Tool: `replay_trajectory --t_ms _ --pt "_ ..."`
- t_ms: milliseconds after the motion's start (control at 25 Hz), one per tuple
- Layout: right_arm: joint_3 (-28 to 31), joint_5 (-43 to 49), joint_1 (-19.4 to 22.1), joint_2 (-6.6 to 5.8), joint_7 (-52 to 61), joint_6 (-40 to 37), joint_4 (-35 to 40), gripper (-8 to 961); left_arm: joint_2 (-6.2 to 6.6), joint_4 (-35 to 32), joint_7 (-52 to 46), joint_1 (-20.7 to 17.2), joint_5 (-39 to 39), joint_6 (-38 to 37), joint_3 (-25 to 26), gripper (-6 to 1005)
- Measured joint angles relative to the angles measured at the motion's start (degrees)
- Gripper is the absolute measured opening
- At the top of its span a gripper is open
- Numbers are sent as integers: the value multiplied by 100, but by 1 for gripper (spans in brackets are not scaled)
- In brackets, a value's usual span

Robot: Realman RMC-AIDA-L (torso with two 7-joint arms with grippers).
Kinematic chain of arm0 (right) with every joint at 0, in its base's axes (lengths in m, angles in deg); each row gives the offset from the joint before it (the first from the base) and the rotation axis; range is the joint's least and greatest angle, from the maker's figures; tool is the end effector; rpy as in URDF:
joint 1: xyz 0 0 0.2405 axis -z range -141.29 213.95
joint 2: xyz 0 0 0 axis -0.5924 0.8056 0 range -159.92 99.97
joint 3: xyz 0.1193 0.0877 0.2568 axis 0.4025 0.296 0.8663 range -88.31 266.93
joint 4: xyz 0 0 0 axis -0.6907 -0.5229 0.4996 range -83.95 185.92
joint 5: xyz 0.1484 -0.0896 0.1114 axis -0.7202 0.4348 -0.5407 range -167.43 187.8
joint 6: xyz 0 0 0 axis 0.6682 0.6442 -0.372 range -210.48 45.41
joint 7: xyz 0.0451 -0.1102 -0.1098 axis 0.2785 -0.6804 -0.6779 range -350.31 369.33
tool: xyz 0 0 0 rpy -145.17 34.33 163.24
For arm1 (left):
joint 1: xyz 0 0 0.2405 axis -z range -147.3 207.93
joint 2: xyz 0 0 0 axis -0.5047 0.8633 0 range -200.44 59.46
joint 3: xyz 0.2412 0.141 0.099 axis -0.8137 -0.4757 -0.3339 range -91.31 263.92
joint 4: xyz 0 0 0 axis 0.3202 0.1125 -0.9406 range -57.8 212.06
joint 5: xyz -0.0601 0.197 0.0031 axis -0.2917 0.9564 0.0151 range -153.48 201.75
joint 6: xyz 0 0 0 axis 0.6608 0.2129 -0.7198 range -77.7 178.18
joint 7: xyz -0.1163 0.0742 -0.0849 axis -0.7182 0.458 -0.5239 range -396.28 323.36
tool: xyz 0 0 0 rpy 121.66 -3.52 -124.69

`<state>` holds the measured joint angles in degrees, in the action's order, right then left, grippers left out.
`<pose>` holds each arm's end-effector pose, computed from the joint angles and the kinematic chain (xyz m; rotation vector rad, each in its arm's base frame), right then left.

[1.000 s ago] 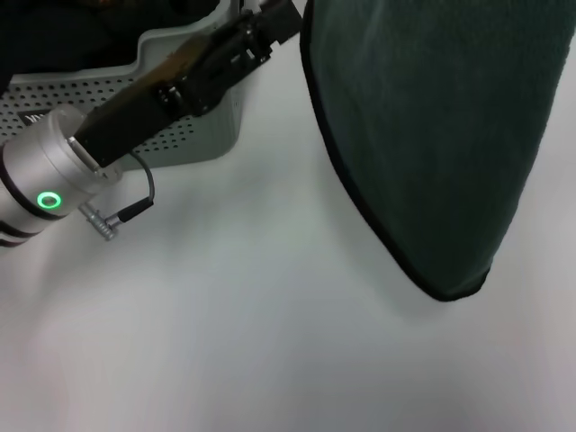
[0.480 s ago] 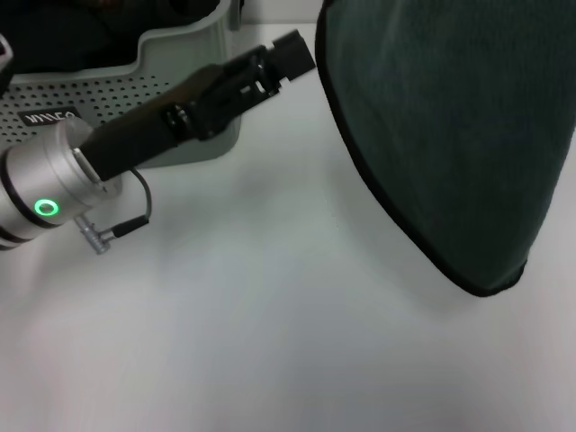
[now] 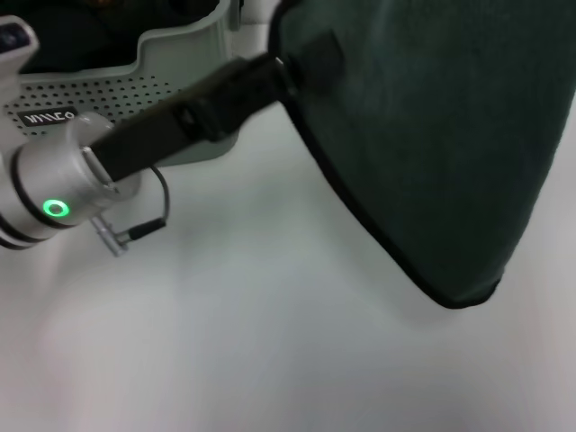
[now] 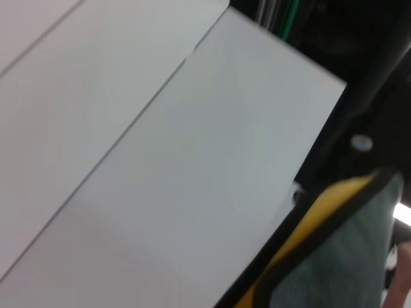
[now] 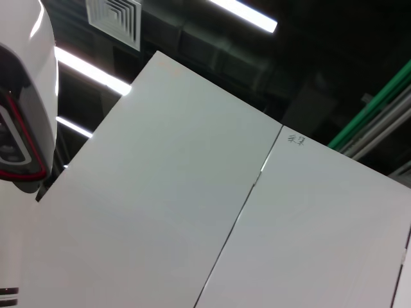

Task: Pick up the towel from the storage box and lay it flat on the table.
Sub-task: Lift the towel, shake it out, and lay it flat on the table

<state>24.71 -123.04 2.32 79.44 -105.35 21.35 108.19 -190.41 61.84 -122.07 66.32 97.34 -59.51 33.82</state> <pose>0.0988 0.3426 0.1248 -2.2437 -0.7333 1.6758 -0.1848 0.3250 -0.0311 2.3150 0.7720 1.7166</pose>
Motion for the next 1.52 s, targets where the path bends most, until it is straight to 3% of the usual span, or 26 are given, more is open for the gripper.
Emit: replay_trajectory --t_ms 160,760,1200,1400,1520 --pt "7 -43 132 -1 -7 7 32 16 25 0 -4 -100 -335 -247 19 442" --pt "-9 -117 172 -6 -18 9 52 17 5 0 42 -131 -305 -239 -55 337" --pt "-39 -81 261 57 30 0 -319 17 -5 171 266 -480 -727 116 -13 32" --pt "-136 -72 274 155 264 -23 -925 17 14 195 472 -590 -701 143 -33 24" --pt "-97 40 347 177 530 -91 -1221 18 137 -77 442 -714 -566 -9 -63 19"
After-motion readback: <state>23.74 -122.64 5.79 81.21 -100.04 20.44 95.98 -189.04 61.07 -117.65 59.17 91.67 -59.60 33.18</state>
